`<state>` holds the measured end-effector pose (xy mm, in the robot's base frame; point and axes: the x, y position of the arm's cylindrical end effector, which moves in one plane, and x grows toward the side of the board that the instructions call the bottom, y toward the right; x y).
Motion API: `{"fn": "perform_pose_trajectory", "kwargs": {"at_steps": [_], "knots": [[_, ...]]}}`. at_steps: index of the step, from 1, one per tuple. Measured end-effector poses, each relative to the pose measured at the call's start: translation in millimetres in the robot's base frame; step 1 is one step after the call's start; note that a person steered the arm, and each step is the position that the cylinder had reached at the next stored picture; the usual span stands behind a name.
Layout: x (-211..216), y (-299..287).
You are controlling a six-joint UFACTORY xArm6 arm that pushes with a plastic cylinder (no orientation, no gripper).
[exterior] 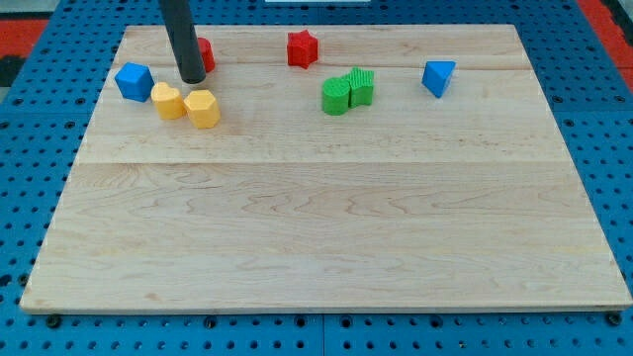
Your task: Move the blue cube to the center left
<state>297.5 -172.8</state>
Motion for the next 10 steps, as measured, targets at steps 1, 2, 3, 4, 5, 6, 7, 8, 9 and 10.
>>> {"fn": "perform_pose_trajectory", "kwargs": {"at_steps": [1, 2, 3, 4, 5, 6, 7, 8, 9, 10], "knots": [[-9, -45], [-15, -60], [-4, -86], [30, -95], [50, -93], [50, -92], [34, -107], [23, -128], [64, -129], [103, -79]]}}
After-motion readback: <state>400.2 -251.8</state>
